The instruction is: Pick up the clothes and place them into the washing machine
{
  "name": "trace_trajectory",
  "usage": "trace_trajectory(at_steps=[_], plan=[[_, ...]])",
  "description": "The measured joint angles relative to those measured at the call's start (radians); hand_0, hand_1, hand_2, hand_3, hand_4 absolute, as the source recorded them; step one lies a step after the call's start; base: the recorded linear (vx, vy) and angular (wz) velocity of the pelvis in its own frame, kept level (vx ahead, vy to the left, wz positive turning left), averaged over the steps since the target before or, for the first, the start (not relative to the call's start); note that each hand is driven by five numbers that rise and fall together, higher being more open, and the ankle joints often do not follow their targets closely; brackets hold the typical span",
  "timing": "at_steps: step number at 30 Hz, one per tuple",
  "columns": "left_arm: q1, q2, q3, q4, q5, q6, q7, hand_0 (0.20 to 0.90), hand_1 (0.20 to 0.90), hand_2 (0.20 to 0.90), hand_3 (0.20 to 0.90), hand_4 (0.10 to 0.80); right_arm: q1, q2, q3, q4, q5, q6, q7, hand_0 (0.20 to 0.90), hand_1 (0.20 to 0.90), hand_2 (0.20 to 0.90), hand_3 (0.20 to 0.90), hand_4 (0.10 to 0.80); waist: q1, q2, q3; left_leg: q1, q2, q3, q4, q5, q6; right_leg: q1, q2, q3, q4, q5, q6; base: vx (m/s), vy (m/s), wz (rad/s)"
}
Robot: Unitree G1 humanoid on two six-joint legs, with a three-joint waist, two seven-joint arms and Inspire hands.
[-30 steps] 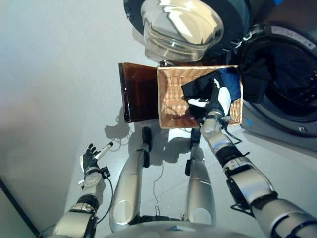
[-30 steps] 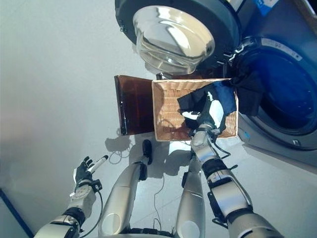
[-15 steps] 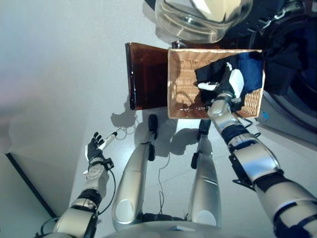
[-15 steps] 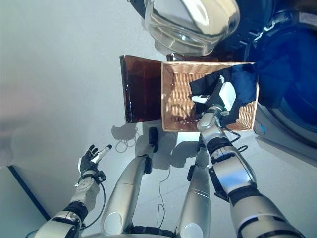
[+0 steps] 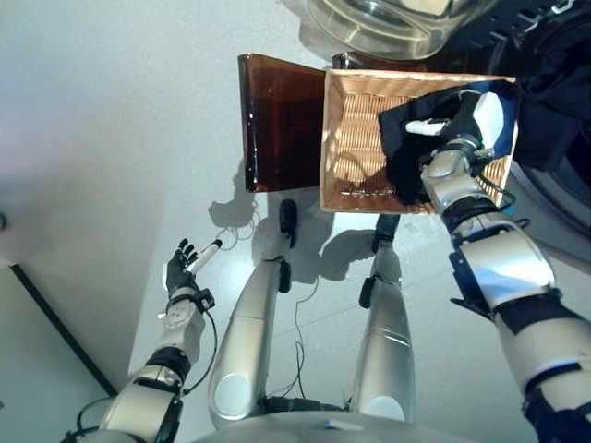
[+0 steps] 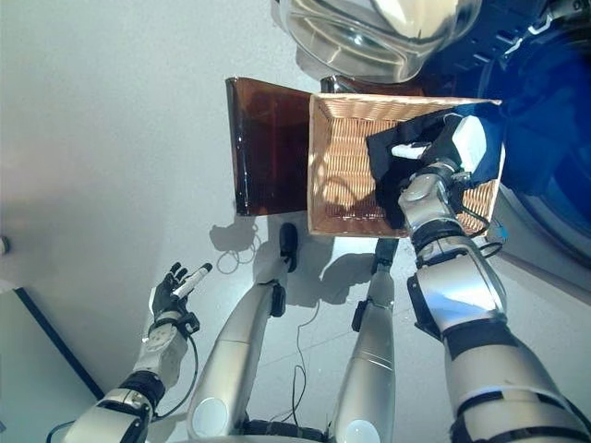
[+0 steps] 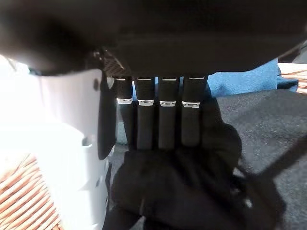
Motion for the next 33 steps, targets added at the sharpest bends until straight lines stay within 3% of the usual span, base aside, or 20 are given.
trace_trajectory(at_steps=[1, 2, 3, 4, 5, 14, 18, 25, 33], plan=[[0.000, 0.002, 0.000, -0.001, 0.000, 0.000, -0.004, 0.900, 0.900, 0.900, 0.900, 0.800, -0.003, -0.002, 0.000, 0.006, 0.001, 0.000, 0.004, 0.900, 0.900, 0.900, 0.900, 0.800, 0.001, 0.000, 0.000, 0.000, 0.000, 0.000, -0.001, 0.000, 0.000, 0.000, 0.000, 0.000, 0.000, 0.000, 0.000, 0.000, 0.000, 0.00], [0.000, 0.006, -0.001, -0.002, 0.000, 0.000, -0.005, 0.900, 0.900, 0.900, 0.900, 0.800, -0.007, -0.008, 0.000, 0.007, 0.006, 0.000, 0.016, 0.543, 0.543, 0.543, 0.543, 0.545, 0.002, 0.000, 0.000, 0.000, 0.000, -0.001, -0.003, 0.002, 0.000, 0.000, -0.001, -0.001, 0.000, 0.000, 0.000, 0.000, 0.000, 0.00], [0.000, 0.008, 0.000, -0.003, 0.000, 0.000, -0.006, 0.900, 0.900, 0.900, 0.900, 0.800, -0.008, -0.011, 0.000, 0.008, 0.011, 0.001, 0.021, 0.510, 0.510, 0.510, 0.510, 0.522, 0.003, 0.000, 0.000, 0.000, 0.000, -0.001, -0.004, 0.003, 0.000, 0.000, -0.001, -0.001, 0.000, 0.000, 0.000, 0.002, 0.016, 0.05], [0.000, 0.011, 0.000, -0.006, 0.000, 0.000, -0.006, 0.900, 0.900, 0.900, 0.900, 0.800, -0.008, -0.017, 0.000, 0.008, 0.019, 0.000, 0.028, 0.266, 0.266, 0.266, 0.266, 0.347, 0.003, 0.001, 0.000, 0.001, -0.001, -0.001, -0.011, 0.008, -0.001, 0.000, -0.003, -0.001, 0.000, 0.000, 0.000, -0.001, 0.010, 0.05], [0.000, 0.013, 0.000, -0.007, 0.000, 0.000, -0.006, 0.900, 0.900, 0.900, 0.900, 0.800, -0.008, -0.022, 0.000, 0.008, 0.019, -0.001, 0.037, 0.200, 0.200, 0.200, 0.200, 0.300, 0.004, 0.001, 0.000, 0.002, -0.001, -0.001, -0.014, 0.011, 0.001, -0.001, -0.003, -0.002, 0.000, 0.000, 0.000, -0.001, 0.010, 0.06], [0.000, 0.018, 0.000, -0.009, 0.001, 0.000, -0.025, 0.900, 0.900, 0.900, 0.900, 0.800, -0.007, -0.030, 0.001, 0.020, 0.019, -0.002, 0.068, 0.200, 0.200, 0.200, 0.200, 0.300, 0.016, 0.003, 0.000, 0.013, -0.002, 0.001, -0.019, 0.018, 0.002, 0.000, -0.003, 0.001, 0.011, 0.000, 0.000, -0.001, 0.002, -0.01], [0.000, 0.016, -0.001, -0.009, 0.001, 0.000, -0.025, 0.900, 0.900, 0.900, 0.900, 0.800, 0.003, -0.027, 0.000, 0.036, 0.019, -0.004, 0.087, 0.200, 0.200, 0.200, 0.200, 0.300, 0.036, 0.025, 0.000, 0.022, -0.003, 0.001, -0.028, 0.024, -0.003, 0.003, -0.001, 0.001, 0.018, 0.000, 0.000, -0.005, 0.000, 0.00], [0.001, 0.015, -0.002, -0.008, 0.004, -0.001, -0.025, 0.900, 0.900, 0.900, 0.900, 0.800, 0.104, -0.006, -0.004, 0.010, 0.017, -0.007, 0.085, 0.200, 0.200, 0.200, 0.200, 0.300, 0.049, 0.037, 0.000, 0.090, -0.002, 0.000, -0.047, 0.028, -0.005, 0.061, -0.003, 0.002, 0.018, -0.002, -0.003, -0.001, -0.002, -0.02], [0.002, 0.006, 0.005, 0.026, 0.037, 0.003, -0.021, 0.900, 0.900, 0.900, 0.900, 0.800, 0.266, 0.016, -0.011, -0.133, -0.042, -0.035, 0.077, 0.200, 0.200, 0.200, 0.200, 0.300, 0.010, 0.032, 0.000, 0.109, -0.002, -0.004, -0.045, 0.031, -0.006, 0.088, 0.000, -0.005, 0.014, -0.002, -0.003, 0.006, -0.024, 0.01]])
